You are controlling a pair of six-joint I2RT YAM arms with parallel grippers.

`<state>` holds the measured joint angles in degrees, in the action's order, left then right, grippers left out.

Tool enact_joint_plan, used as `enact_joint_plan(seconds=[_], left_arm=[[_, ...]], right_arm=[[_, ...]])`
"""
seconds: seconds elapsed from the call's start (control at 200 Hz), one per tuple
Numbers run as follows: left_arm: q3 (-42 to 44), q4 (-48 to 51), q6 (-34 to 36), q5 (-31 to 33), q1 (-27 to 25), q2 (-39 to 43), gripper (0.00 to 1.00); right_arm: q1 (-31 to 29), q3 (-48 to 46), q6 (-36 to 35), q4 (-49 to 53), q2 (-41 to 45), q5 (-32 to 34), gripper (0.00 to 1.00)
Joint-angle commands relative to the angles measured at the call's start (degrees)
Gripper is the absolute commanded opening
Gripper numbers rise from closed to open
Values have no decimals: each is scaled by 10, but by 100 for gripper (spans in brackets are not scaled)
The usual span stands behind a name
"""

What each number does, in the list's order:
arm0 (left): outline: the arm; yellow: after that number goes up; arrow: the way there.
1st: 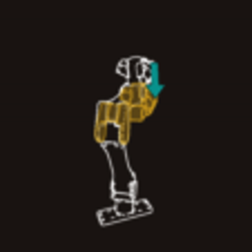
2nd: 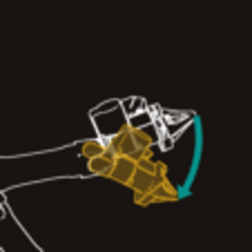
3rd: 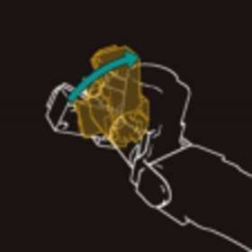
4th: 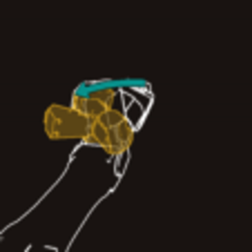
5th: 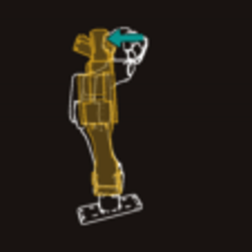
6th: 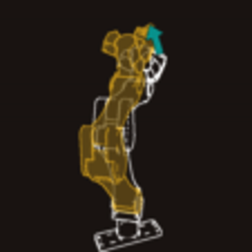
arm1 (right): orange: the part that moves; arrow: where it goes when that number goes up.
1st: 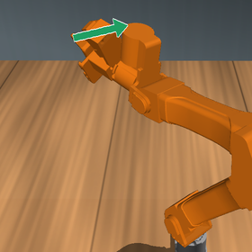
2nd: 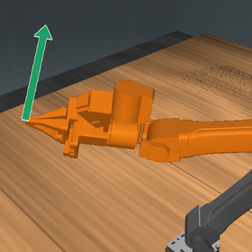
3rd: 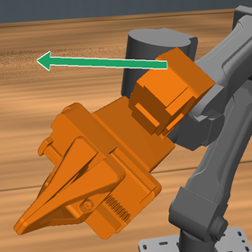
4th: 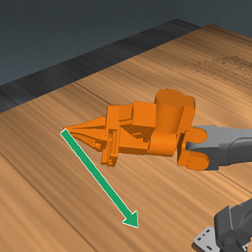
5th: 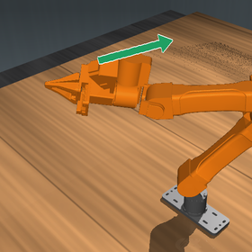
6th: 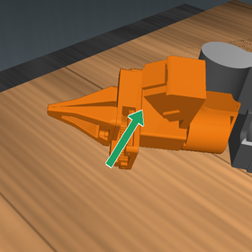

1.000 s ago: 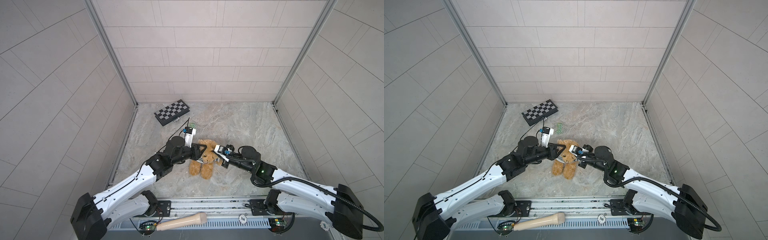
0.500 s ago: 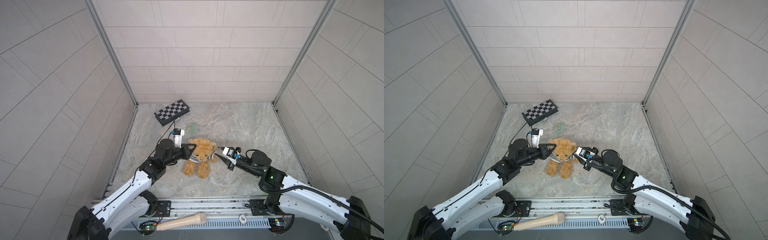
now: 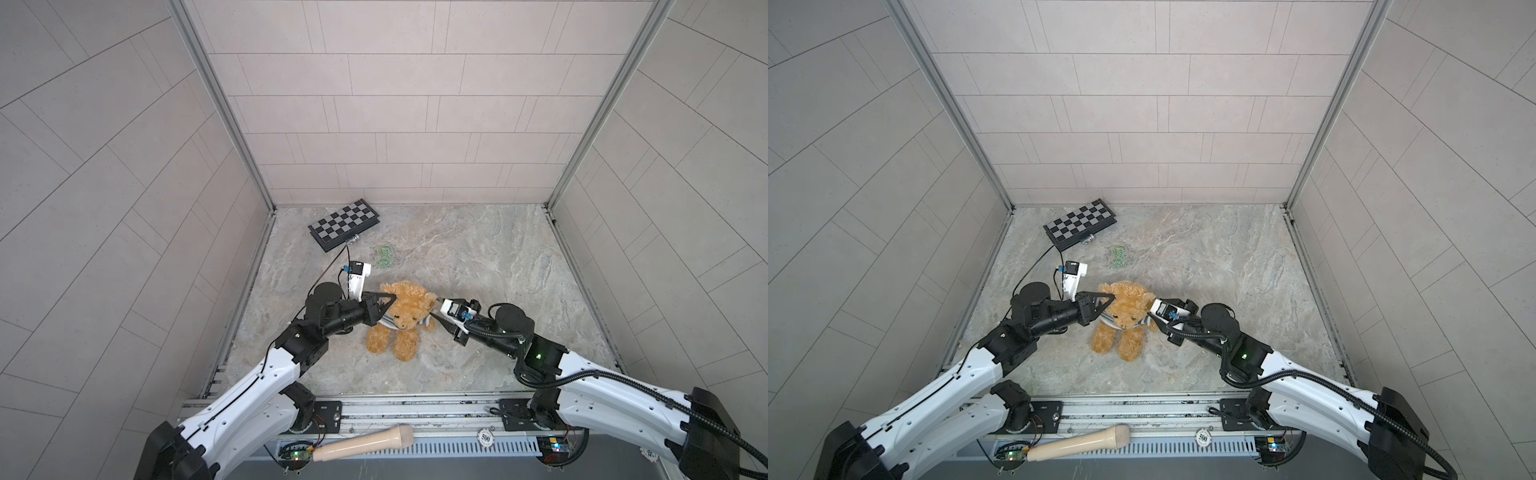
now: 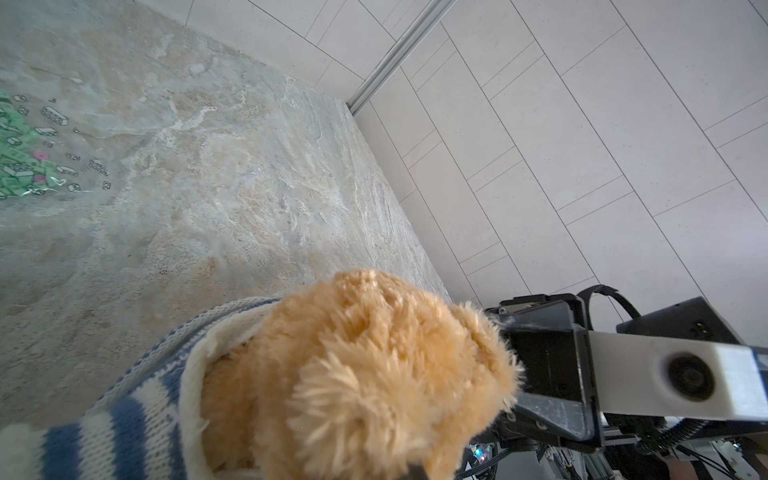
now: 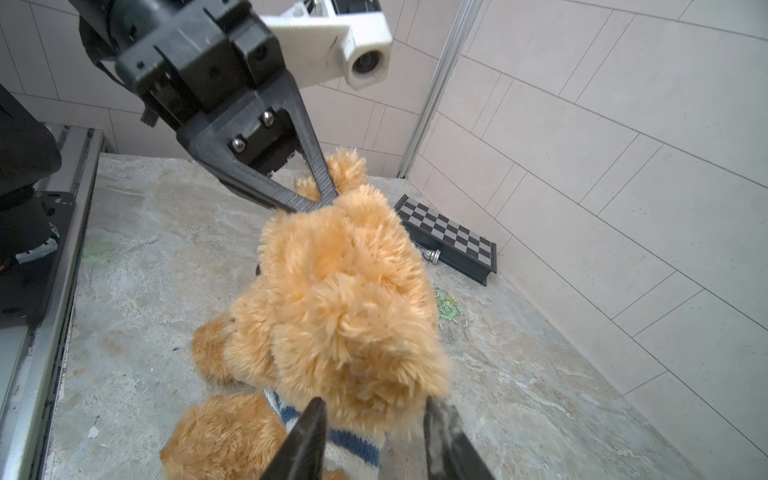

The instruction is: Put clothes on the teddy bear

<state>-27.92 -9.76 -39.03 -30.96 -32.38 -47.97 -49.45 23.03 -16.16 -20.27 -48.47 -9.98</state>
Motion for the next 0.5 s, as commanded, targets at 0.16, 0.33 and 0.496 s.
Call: enact_joint_plan(seconds=[0.16, 0.33, 0.496], left_arm=[[3, -24, 13, -23, 0, 15, 0], [3, -28, 12, -33, 0, 13, 0], [1, -34, 10, -35, -6, 10, 0]], right_arm=[[1, 9, -19, -76, -40, 7, 42], [1, 6, -22, -124, -83, 5, 42], [1, 3, -19, -163, -100, -14, 5]])
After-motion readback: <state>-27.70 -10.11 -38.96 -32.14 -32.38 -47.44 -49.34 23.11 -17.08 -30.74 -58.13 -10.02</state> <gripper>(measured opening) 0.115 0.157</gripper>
